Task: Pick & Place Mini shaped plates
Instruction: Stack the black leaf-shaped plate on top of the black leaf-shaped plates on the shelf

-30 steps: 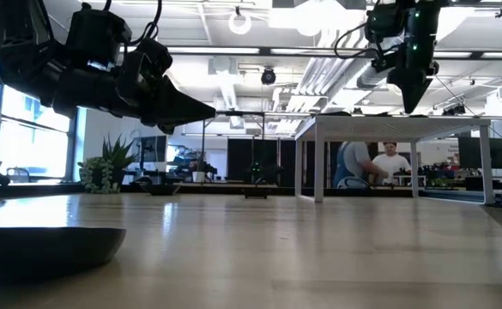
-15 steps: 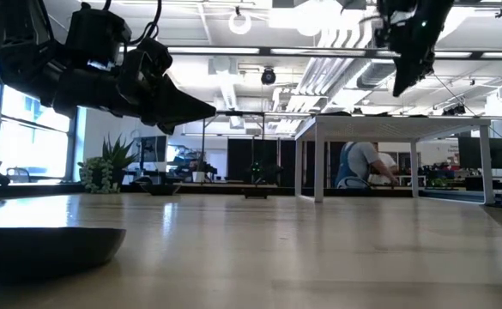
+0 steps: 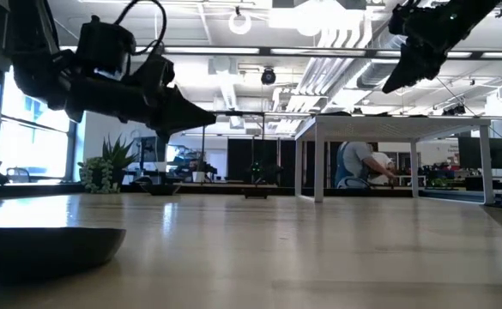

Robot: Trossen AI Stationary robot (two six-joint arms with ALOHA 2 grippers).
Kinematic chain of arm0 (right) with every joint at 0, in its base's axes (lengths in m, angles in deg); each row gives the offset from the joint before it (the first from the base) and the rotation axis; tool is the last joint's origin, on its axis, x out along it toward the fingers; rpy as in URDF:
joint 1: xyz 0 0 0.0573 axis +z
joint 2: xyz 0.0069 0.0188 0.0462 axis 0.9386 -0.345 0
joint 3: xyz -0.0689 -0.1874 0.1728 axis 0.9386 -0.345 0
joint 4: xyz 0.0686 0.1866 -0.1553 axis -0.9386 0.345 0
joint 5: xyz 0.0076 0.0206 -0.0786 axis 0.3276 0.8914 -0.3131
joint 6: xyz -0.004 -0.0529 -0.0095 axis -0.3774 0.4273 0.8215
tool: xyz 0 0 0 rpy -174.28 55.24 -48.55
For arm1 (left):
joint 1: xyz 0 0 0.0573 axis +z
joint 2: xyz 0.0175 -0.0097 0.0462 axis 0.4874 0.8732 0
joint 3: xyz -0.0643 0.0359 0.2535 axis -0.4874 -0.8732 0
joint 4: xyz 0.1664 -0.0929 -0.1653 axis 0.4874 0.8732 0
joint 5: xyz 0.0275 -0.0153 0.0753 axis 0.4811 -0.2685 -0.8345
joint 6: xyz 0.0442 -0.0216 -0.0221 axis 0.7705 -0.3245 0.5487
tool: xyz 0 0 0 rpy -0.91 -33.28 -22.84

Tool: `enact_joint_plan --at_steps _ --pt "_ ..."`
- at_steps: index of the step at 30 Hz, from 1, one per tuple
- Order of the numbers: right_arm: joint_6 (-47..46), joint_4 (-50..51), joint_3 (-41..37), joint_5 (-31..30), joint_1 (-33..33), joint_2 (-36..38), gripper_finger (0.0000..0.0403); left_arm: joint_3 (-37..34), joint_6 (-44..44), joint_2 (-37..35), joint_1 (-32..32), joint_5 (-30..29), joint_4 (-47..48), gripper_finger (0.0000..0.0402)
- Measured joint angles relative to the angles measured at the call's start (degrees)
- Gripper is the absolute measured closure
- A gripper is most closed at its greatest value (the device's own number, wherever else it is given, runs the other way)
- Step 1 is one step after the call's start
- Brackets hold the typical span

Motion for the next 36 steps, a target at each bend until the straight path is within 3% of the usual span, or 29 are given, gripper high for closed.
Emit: enact_joint_plan --at_steps 8,14,19,30,36 --pt "-8.0 -3.2 -1.0 -5.3 15.6 -1.8 0.0398 0.0 0.2 0.0 5.9 0.0 -4.5 0.0396" --pt "-20.7 -2.5 -1.0 -4.1 26.1 -5.4 0.0395 0.0 3.0 0.0 6.4 3.2 -5.8 0.0396" --pt "-32.6 -5.0 -1.0 1.1 35.5 -13.4 0.0390 0.0 5.6 0.0 6.4 9.6 -4.2 0.0396" --pt "-55.7 -26.1 -1.0 17.9 47.5 -37.3 0.0273 0.0 6.8 0.0 6.4 11.3 -0.3 0.0396" --pt "-62.1 -35.6 -0.9 17.0 51.2 -44.6 0.0246 0.0 7.3 0.0 6.4 11.4 0.2 0.0396"
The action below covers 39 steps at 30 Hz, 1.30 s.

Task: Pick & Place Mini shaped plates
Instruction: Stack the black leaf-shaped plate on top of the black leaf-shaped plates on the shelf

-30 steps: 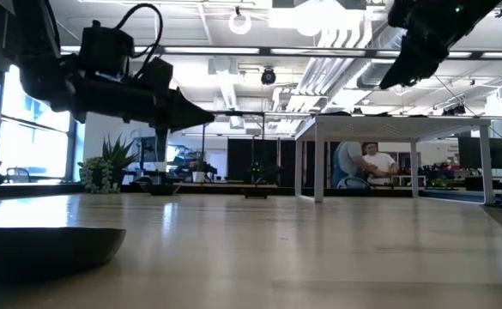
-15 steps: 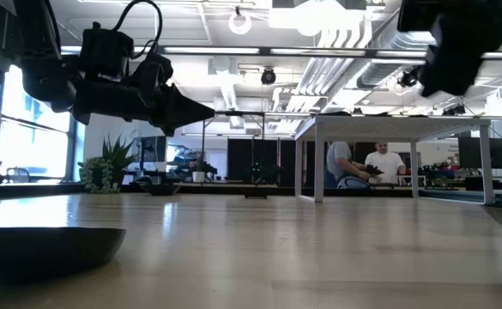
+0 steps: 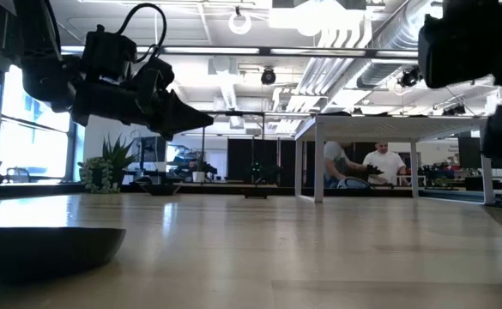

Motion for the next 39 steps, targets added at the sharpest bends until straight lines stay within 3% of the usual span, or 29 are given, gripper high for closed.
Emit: enact_joint_plan --at_steps 12,21,24,30,36,39 --pt "-1.7 -1.4 0.0 -4.4 2.6 -5.2 0.0291 0.0 -0.4 0.0 -0.1 0.8 0.4 0.0396" --pt "-1.4 -1.8 0.0 -5.3 2.6 -5.2 0.0390 0.0 -0.9 0.0 -0.1 0.7 0.3 0.0396" --pt "-1.9 -1.8 0.0 -5.9 2.5 -4.9 0.0395 0.0 -0.9 0.0 -0.1 0.7 0.3 0.0396" --pt "-1.3 -0.5 0.0 -7.4 0.2 1.6 0.0401 0.0 -0.9 0.0 -0.1 0.7 0.3 0.0396" --pt "0.6 12.5 0.0 -8.6 -5.5 11.0 0.0402 0.0 -1.4 0.0 -0.1 0.7 0.3 0.0396" --pt "1.1 13.9 0.0 -6.8 -7.1 12.5 0.0391 0.0 -1.4 0.0 -0.1 1.0 0.3 0.0396"
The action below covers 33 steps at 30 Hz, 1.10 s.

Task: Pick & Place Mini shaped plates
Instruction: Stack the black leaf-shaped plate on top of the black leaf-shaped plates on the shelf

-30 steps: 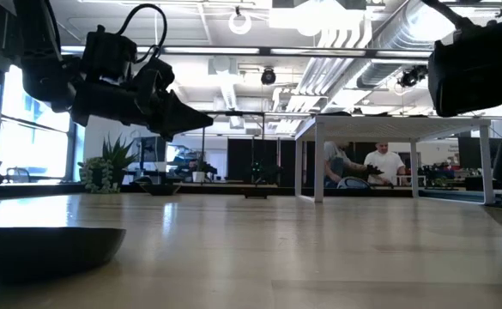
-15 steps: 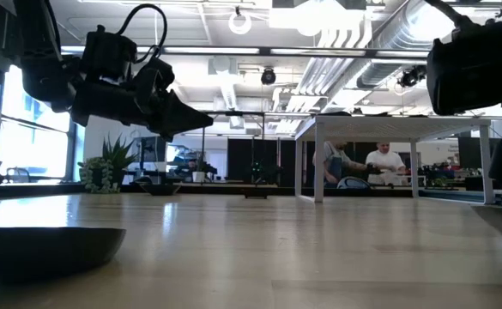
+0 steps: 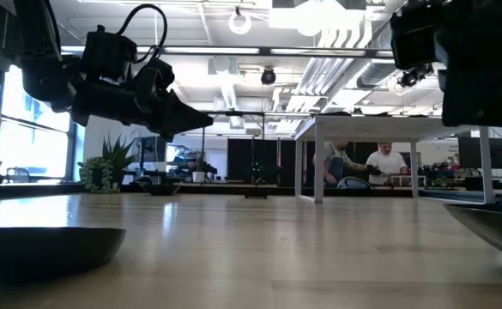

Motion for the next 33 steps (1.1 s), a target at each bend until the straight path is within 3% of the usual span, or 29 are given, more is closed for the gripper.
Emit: enact_joint_plan --at_steps 11,16,23,33 --pt "1.7 -15.4 0.0 6.0 4.2 -14.0 0.0252 0.0 0.0 0.0 0.0 0.1 0.0 0.0396" --pt "1.7 -20.6 0.0 7.9 4.6 -18.9 0.0231 0.0 0.0 0.0 0.0 0.1 0.1 0.0396" --pt "2.5 -24.7 0.0 8.2 6.0 -21.2 0.0274 0.0 0.0 0.0 0.0 0.2 0.1 0.0396" --pt "2.7 -24.1 0.0 8.7 6.0 -22.0 0.0389 0.0 0.0 0.0 0.0 0.2 0.1 0.0396"
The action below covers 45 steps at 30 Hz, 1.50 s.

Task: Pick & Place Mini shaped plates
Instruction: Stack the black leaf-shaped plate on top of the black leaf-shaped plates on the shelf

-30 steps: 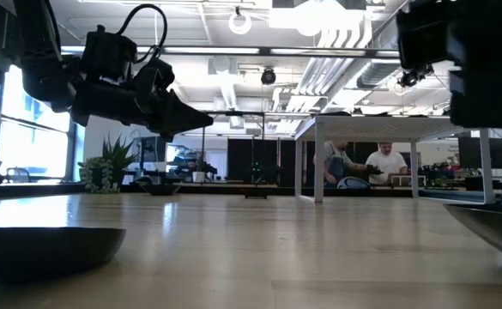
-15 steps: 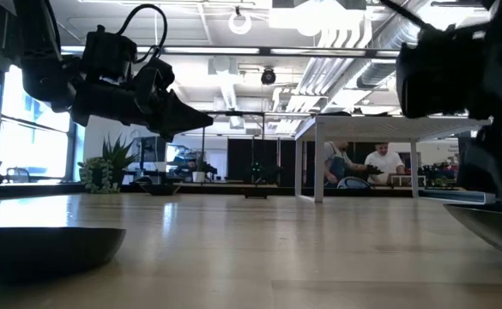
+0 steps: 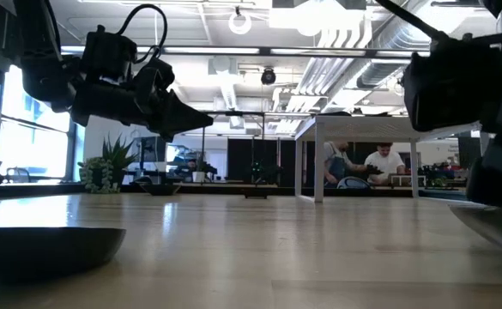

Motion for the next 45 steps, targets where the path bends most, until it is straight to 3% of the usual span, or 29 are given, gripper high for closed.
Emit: enact_joint_plan --at_steps 9,14,18,20,30,34,40,45 --pt "1.8 2.6 0.0 -0.5 -2.0 6.6 0.0400 0.0 -0.1 0.0 0.0 0.1 0.0 0.0396" --pt "4.4 16.8 0.0 -2.4 -7.1 15.7 0.0401 0.0 -0.2 0.0 0.0 0.1 0.0 0.0396" --pt "9.4 32.4 -0.1 -7.0 -14.1 21.1 0.0401 0.0 -0.2 0.0 -0.3 0.0 0.0 0.0396" --pt "12.9 35.6 -1.0 -9.6 -17.9 22.9 0.0402 0.0 -0.2 0.0 -0.4 0.1 0.0 0.0396" --pt "24.3 23.3 -12.9 -8.6 -35.1 27.3 0.0395 0.0 -0.2 0.0 -0.4 0.4 -0.3 0.0396" --pt "28.4 25.4 -12.6 -8.3 -37.9 27.3 0.0374 0.0 -0.2 0.0 -0.4 0.4 -0.3 0.0396" --pt "32.5 33.7 -7.0 -10.7 -38.8 27.4 0.0306 0.0 -0.2 0.0 -0.4 0.4 -0.1 0.0396" --pt "38.2 41.2 1.3 -14.1 -33.5 27.3 0.0263 0.0 -0.2 0.0 -0.4 0.4 0.0 0.0396"
